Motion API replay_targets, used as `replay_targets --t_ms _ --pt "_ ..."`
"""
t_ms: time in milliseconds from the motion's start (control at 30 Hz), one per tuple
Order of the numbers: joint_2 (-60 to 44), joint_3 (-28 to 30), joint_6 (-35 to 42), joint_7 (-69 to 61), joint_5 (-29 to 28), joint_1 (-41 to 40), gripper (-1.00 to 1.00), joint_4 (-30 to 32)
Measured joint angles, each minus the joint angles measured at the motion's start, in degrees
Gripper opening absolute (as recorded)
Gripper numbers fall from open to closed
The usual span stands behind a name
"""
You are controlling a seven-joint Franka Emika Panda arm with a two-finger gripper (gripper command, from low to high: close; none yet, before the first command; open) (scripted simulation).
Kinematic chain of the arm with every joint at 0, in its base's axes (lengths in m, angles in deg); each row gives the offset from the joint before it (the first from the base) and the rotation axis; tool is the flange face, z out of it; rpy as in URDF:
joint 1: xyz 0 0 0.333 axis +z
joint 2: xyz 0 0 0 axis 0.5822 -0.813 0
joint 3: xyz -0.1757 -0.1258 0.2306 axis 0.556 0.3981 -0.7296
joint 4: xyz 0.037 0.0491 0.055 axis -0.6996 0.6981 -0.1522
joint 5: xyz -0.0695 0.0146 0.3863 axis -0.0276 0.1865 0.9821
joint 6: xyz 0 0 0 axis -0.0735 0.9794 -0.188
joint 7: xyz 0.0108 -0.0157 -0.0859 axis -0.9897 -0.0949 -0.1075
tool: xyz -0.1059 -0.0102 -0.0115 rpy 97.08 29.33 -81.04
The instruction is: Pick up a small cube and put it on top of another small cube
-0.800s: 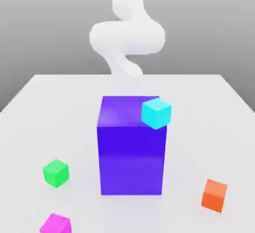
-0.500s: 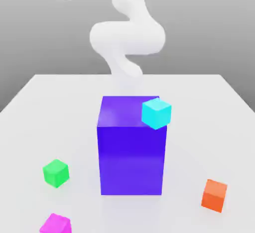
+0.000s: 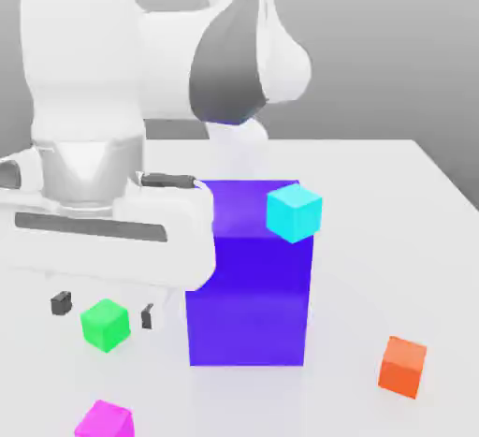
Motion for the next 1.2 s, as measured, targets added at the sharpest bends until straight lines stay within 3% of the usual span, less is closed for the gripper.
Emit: replay_targets --t_ms 300,333,533,700,1000,1200 --pt "-18.7 -1.1 -9.2 -1.8 2.9 -3.4 0.00 -1.7" --pt "-20.1 -1.5 -10.2 -2.1 3.3 -3.8 -1.00 -2.0" --pt "-20.8 -1.8 -10.8 -2.2 3.4 -4.0 -1.00 -2.2" --pt "-13.1 0.3 -4.8 -0.5 1.2 -2.5 -1.00 -0.4" --pt "5.5 9.2 -4.1 12.7 -7.8 -4.4 -1.00 16.8" --pt "14.3 10.2 -6.1 18.7 -10.2 -9.0 -1.00 27.5"
